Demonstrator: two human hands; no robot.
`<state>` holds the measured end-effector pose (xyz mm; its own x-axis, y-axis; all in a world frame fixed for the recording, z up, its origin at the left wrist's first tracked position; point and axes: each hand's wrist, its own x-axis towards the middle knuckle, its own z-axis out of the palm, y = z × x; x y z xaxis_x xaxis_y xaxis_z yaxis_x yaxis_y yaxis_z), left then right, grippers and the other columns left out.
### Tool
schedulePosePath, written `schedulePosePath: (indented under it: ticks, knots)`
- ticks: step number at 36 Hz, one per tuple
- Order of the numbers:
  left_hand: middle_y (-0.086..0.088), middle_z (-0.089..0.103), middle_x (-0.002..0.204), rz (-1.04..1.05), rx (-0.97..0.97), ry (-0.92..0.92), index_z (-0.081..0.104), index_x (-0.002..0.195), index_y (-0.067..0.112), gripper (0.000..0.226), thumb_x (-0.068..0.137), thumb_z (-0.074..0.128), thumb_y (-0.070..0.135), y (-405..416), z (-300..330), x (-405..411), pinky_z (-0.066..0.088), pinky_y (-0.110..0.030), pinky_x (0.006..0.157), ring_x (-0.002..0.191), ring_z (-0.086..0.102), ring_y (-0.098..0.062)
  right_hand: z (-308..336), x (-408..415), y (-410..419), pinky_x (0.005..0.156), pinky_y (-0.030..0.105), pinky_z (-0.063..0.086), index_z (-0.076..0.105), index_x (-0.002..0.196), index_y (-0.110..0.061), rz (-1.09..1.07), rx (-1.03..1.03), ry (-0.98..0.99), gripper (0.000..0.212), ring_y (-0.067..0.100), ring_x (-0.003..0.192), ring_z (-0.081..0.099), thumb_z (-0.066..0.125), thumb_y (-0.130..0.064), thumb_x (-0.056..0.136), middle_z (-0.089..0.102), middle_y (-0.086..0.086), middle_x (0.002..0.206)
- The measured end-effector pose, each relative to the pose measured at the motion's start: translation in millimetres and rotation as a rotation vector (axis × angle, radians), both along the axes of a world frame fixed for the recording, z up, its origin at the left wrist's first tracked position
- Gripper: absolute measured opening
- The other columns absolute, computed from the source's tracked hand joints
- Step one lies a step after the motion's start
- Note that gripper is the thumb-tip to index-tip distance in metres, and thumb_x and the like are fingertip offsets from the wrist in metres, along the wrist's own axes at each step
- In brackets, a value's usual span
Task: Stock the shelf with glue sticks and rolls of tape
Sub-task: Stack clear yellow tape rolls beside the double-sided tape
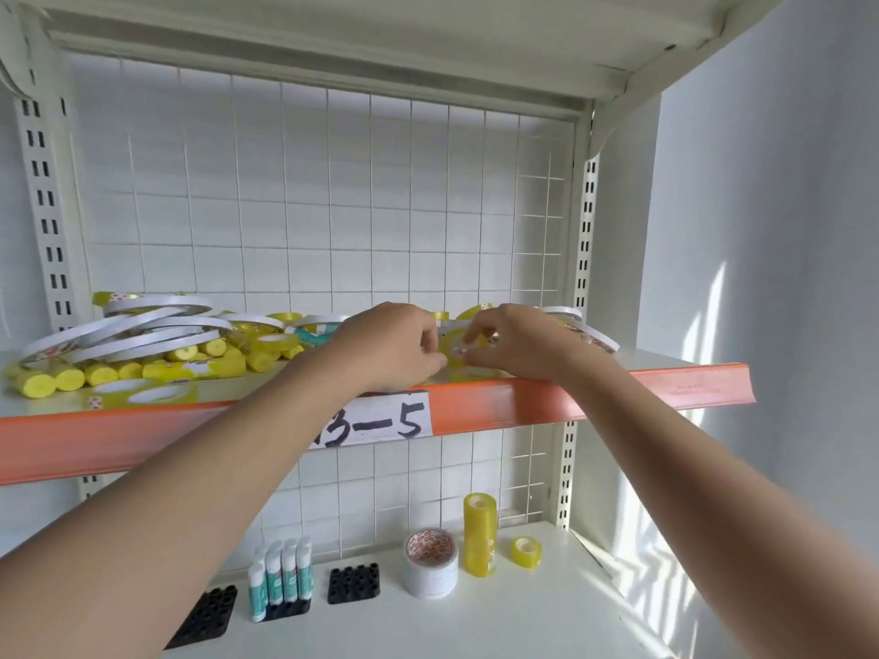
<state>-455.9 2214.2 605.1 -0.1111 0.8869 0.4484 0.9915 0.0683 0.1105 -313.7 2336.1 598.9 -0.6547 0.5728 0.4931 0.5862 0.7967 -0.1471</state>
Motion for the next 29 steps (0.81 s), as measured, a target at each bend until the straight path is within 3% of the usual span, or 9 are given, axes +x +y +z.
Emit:
schedulePosePath:
  ticks: [5,9,12,14,17,20,25,26,29]
  knots:
    - [0.01,0.066,0.076,-0.085,-0.147,-0.259,0.069,0.088,0.026,0.031,0.083,0.064,0.056,-14.2,8.5,-12.0,0.045,-0.027,0.082,0.084,0.059,-0.006,-1.5,-2.0,8.5,0.072,0.026,0.039,0.07,0.102,-0.02,0.057,-0.027,0.017,0.024,0.012,0.084,0.052,0.069,-0.037,0.086,0.059,-0.004,0.095]
    - [0.008,0.068,0.101,-0.035,-0.253,-0.218,0.073,0.092,0.028,0.028,0.082,0.067,0.053,-17.2,11.2,-20.3,0.046,-0.024,0.079,0.083,0.059,-0.006,-1.2,-5.7,12.4,0.072,0.022,0.036,0.071,0.104,-0.026,0.069,-0.016,0.009,0.019,0.009,0.087,0.053,0.069,-0.031,0.086,0.06,-0.006,0.099]
    - [0.005,0.068,0.095,-0.033,-0.302,-0.248,0.075,0.091,0.034,0.033,0.077,0.066,0.063,-19.4,11.2,-25.7,0.046,-0.028,0.079,0.077,0.057,-0.012,-0.9,-6.5,12.6,0.069,0.016,0.033,0.071,0.109,-0.027,0.057,-0.004,0.02,0.03,0.009,0.085,0.05,0.06,-0.013,0.085,0.059,-0.006,0.098]
    - [0.003,0.068,0.089,-0.051,-0.317,-0.267,0.075,0.089,0.041,0.042,0.067,0.066,0.075,-23.9,11.7,-30.5,0.045,-0.027,0.087,0.082,0.06,-0.014,-0.9,-7.0,13.7,0.068,0.015,0.032,0.07,0.112,-0.027,0.048,0.012,0.01,0.039,0.01,0.085,0.049,0.054,-0.005,0.084,0.061,-0.004,0.102]
    - [-0.005,0.07,0.103,-0.087,-0.337,-0.293,0.074,0.089,0.045,0.055,0.051,0.065,0.083,-28.0,11.7,-35.9,0.046,-0.035,0.099,0.09,0.063,-0.016,-1.8,-9.7,15.2,0.073,0.022,0.038,0.071,0.111,-0.025,0.04,0.048,-0.006,0.038,0.014,0.087,0.051,0.056,-0.004,0.083,0.063,0.002,0.11]
    - [-0.01,0.064,0.086,-0.082,-0.322,-0.328,0.076,0.091,0.037,0.049,0.061,0.069,0.074,-25.4,11.0,-40.0,0.046,-0.03,0.086,0.075,0.052,-0.013,-0.9,-12.5,14.7,0.087,0.031,0.044,0.07,0.11,-0.025,0.034,0.078,-0.053,0.033,0.021,0.099,0.055,0.065,-0.008,0.082,0.058,0.005,0.114]
    - [0.011,0.052,0.053,-0.023,-0.226,-0.28,0.075,0.093,0.024,0.03,0.085,0.065,0.051,-21.0,6.1,-45.9,0.036,-0.024,0.063,0.053,0.045,-0.005,-0.7,-15.4,14.2,0.091,0.037,0.046,0.069,0.108,-0.028,0.026,0.103,-0.096,0.025,0.022,0.101,0.057,0.07,-0.02,0.084,0.053,0.003,0.114]
    - [0.017,0.055,0.055,-0.035,-0.201,-0.275,0.074,0.095,0.025,0.026,0.086,0.065,0.048,-21.1,4.1,-47.2,0.038,-0.023,0.064,0.054,0.048,0.0,-1.1,-15.7,14.0,0.092,0.037,0.046,0.069,0.106,-0.028,0.028,0.105,-0.093,0.023,0.022,0.1,0.057,0.07,-0.023,0.084,0.053,0.002,0.113]
    - [0.021,0.063,0.095,-0.049,-0.174,-0.219,0.07,0.109,0.03,0.026,0.09,0.062,0.046,-22.8,-0.6,-50.2,0.044,-0.023,0.082,0.087,0.056,0.001,-2.2,-16.2,14.4,0.092,0.038,0.046,0.07,0.104,-0.027,0.04,0.089,-0.066,0.022,0.021,0.098,0.056,0.073,-0.028,0.083,0.053,0.002,0.111]
